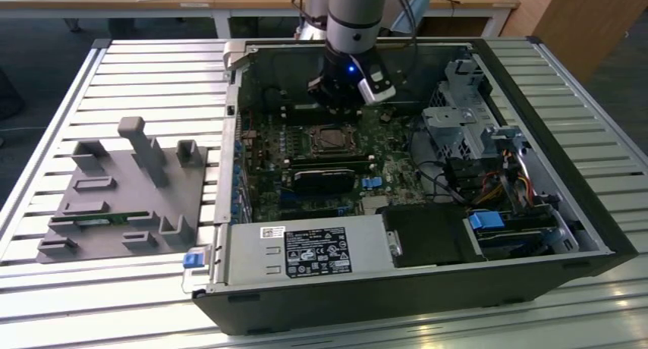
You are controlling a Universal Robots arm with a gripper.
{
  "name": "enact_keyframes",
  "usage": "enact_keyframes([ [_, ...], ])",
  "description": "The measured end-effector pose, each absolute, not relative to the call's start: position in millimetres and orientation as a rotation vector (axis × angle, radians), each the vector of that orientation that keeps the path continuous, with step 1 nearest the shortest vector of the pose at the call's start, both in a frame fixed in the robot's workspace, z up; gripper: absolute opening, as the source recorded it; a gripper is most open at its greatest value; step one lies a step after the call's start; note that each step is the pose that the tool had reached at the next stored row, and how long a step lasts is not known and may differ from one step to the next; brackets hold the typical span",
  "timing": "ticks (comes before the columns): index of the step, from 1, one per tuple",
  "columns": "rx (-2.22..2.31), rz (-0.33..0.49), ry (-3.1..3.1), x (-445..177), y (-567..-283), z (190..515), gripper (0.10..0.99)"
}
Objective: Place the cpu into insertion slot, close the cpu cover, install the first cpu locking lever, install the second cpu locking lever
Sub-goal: 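Install the first cpu locking lever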
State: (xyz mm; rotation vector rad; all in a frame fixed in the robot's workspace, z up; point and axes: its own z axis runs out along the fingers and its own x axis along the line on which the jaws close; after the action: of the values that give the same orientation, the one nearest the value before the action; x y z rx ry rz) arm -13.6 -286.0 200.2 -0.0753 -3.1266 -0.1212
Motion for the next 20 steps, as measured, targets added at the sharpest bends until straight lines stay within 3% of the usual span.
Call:
enact_keyframes([
  [10, -0.075, -0.12, -3.127, -13.5, -285.9, 201.3, 0.106],
  [20, -0.075, -0.052, -3.128, -13.5, -282.9, 195.4, 0.106],
])
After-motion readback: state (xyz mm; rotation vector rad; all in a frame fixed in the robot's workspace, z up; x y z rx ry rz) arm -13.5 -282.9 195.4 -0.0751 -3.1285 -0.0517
